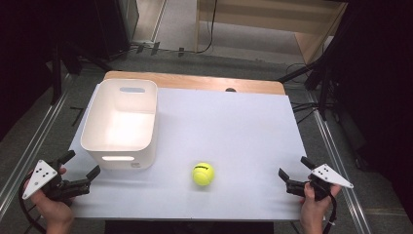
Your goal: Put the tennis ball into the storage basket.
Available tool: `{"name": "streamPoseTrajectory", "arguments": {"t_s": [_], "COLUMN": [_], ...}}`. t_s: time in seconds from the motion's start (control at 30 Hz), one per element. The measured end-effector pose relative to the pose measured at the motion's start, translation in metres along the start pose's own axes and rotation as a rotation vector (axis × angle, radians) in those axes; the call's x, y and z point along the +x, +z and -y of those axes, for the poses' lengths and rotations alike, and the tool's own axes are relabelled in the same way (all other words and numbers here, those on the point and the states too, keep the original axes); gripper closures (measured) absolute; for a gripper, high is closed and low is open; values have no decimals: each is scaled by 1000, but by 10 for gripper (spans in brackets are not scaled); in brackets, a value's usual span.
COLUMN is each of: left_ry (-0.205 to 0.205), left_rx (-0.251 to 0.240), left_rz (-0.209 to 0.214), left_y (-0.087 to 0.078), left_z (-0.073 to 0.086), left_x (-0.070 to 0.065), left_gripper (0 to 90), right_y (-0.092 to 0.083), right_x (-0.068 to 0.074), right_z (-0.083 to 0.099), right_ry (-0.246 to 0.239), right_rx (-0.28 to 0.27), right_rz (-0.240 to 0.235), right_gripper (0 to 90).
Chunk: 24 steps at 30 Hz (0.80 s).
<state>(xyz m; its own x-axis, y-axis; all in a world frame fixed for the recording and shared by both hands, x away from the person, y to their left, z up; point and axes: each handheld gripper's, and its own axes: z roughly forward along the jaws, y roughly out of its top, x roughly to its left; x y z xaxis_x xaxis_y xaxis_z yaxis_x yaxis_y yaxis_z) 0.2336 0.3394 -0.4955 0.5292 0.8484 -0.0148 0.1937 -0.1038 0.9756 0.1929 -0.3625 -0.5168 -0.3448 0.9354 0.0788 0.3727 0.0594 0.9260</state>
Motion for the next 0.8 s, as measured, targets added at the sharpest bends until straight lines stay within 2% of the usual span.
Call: {"name": "streamPoseTrajectory", "arguments": {"t_s": [0.17,0.23,0.43,0.6,0.63,0.8], "left_ry": [1,-1,7,9,9,10], "left_rx": [0,-1,3,0,0,0], "left_rz": [1,2,-1,-4,-4,-1], "left_y": [-1,-1,-1,-1,-1,-1], "left_z": [0,0,0,1,1,1], "left_x": [0,-1,-2,-3,-3,-3], "left_gripper": [0,0,0,0,0,0], "right_y": [-1,-1,-1,-1,-1,-1], "right_x": [2,2,4,12,15,24], "right_z": [-1,-2,-6,-15,-19,-26], "right_ry": [-10,-7,-11,-49,-68,-87], "right_rx": [3,-14,-21,-12,-16,0], "right_rz": [-6,-36,-63,-87,-95,-121], "right_gripper": [0,0,0,0,0,0]}}
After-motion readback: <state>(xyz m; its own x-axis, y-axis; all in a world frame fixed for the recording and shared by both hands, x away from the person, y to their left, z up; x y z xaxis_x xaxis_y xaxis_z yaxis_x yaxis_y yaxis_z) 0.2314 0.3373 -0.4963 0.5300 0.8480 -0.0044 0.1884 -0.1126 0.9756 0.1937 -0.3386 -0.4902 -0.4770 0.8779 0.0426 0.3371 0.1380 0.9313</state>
